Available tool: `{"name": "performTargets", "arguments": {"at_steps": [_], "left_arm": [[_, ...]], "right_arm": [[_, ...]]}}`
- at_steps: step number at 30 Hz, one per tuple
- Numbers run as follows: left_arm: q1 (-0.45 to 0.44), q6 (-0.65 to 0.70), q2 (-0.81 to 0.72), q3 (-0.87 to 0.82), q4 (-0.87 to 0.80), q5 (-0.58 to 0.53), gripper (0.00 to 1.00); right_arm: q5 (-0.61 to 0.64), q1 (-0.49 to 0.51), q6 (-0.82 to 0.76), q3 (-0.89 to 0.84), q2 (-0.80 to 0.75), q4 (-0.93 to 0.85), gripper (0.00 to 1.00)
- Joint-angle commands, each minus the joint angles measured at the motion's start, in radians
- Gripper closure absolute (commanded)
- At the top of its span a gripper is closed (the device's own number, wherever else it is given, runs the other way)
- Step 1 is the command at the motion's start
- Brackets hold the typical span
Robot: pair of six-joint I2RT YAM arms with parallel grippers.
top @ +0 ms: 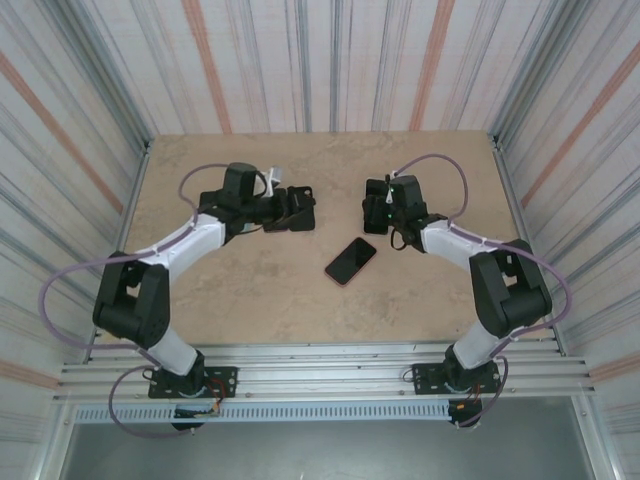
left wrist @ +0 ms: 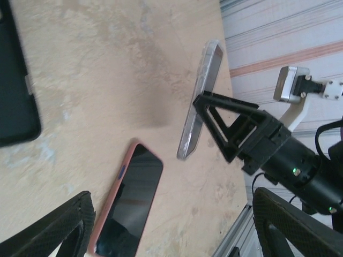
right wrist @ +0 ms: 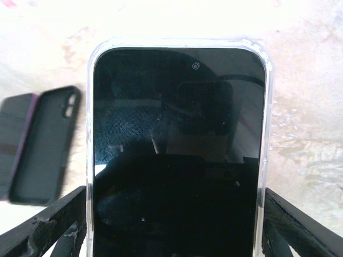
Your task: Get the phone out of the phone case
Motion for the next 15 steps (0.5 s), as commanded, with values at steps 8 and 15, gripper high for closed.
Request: {"name": "performTargets", "arguments": {"at_steps": [8,15], "left_arm": [[-0.107,0.082,0.201,0.318,-0.108,-0.053,0.24],[-0.148,0.171,0.309,0.486,-0.229,-0.077,0.29]], "right_arm": [[-0.16,0.019,0.0,-0.085,-0.136,0.183,0.43],[-0.192,0.053,0.015,-0.093,-0.159,0.209,0.43]]}}
